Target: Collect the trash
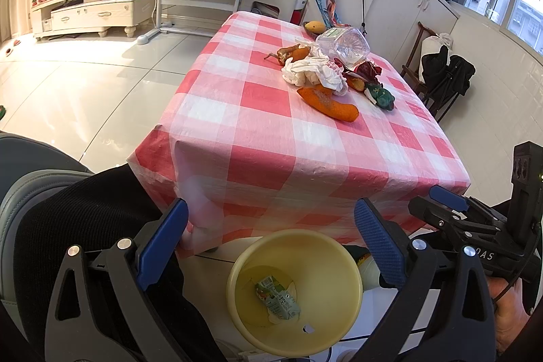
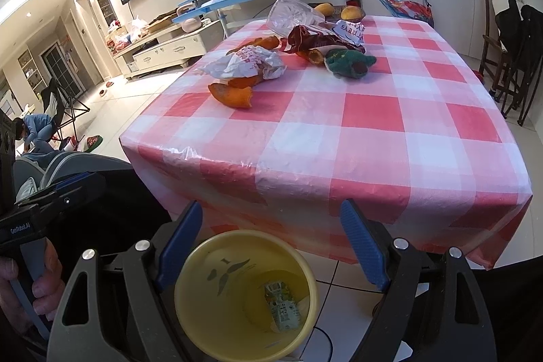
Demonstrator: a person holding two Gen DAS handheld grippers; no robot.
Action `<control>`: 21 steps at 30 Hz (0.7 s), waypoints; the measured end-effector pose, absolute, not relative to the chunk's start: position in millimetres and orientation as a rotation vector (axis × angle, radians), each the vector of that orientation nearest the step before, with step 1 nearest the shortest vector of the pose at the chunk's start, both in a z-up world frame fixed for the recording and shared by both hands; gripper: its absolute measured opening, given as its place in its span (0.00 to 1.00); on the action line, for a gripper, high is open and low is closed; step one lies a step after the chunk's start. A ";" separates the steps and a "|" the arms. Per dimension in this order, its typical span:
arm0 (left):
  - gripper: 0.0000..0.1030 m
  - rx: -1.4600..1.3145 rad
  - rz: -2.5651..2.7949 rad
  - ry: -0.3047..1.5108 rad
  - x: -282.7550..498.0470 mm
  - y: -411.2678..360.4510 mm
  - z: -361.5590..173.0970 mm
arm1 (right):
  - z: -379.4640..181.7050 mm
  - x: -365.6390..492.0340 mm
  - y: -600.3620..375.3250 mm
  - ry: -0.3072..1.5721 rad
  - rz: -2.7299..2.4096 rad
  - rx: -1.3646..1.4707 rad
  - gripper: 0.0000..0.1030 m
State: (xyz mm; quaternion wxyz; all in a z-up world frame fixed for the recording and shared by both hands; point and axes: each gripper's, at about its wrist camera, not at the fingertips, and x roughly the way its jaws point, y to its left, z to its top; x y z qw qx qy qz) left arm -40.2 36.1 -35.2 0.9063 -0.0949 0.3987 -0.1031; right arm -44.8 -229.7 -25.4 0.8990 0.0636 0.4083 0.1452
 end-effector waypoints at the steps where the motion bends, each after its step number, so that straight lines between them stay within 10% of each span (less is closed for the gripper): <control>1: 0.92 -0.196 -0.213 0.823 -40.2 36.1 -35.2 | -25.4 -44.9 -229.6 0.845 0.301 0.132 0.78; 21: 0.93 -0.200 -0.211 0.825 -40.8 36.4 -38.3 | -22.9 -46.3 -219.8 0.828 0.319 0.088 0.78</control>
